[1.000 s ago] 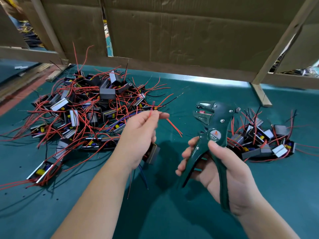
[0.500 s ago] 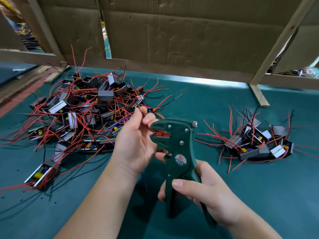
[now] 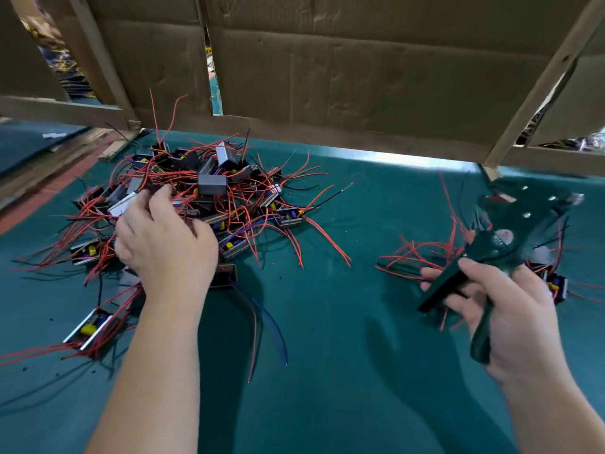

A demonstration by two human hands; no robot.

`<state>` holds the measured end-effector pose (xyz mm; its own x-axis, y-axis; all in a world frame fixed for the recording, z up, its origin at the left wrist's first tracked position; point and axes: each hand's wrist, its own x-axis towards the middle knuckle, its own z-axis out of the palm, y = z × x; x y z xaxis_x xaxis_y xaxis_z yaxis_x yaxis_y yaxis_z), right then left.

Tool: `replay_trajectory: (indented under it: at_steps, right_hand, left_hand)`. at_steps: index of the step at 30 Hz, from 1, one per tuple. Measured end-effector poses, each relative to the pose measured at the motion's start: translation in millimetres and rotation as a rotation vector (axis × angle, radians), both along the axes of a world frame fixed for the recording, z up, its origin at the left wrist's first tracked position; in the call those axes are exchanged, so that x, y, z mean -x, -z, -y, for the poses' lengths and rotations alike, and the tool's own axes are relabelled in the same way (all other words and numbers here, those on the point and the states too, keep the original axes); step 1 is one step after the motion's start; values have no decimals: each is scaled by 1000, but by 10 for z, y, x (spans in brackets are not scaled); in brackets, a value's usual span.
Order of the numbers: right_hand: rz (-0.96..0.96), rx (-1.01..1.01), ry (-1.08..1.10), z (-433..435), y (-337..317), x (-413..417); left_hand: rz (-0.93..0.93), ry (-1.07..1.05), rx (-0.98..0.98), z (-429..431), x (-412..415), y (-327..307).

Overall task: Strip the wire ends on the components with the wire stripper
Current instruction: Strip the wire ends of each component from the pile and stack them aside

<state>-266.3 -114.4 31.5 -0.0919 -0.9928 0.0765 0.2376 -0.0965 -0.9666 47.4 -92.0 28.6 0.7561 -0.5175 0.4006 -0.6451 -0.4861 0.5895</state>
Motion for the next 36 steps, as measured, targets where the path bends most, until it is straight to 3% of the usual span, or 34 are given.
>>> replay_trajectory:
  at_steps: [2, 4, 11, 14, 18, 20, 22, 29, 33, 36]
  right_hand:
    - [11, 15, -19, 0, 9, -5]
    - [16, 24, -54, -17, 20, -34]
    - [60, 11, -154, -83, 18, -110]
    - [64, 11, -161, -96, 0, -120]
    - [77, 19, -158, -97, 5, -149]
    - [96, 22, -172, -103, 9, -152]
    - [114, 25, -187, -107, 9, -155]
    - [142, 58, -210, -111, 8, -156]
    - [164, 68, -210, -108, 19, -148]
    - [184, 66, -211, -99, 42, -127]
  left_hand:
    - [-28, -47, -195, 8, 4, 46]
    - [32, -45, -217, 6, -19, 79]
    - [92, -8, 65, -22, -102, 46]
    - [216, 77, 301, -36, 55, -67]
    - [453, 399, 647, -16, 271, -142]
    - [352, 601, 705, -13, 374, -135]
    - [221, 664, 724, -16, 434, -135]
    - [-194, 648, 626, -15, 394, -96]
    - [-271, 676, 558, -20, 305, -114]
    - [-663, 717, 741, -20, 270, -179]
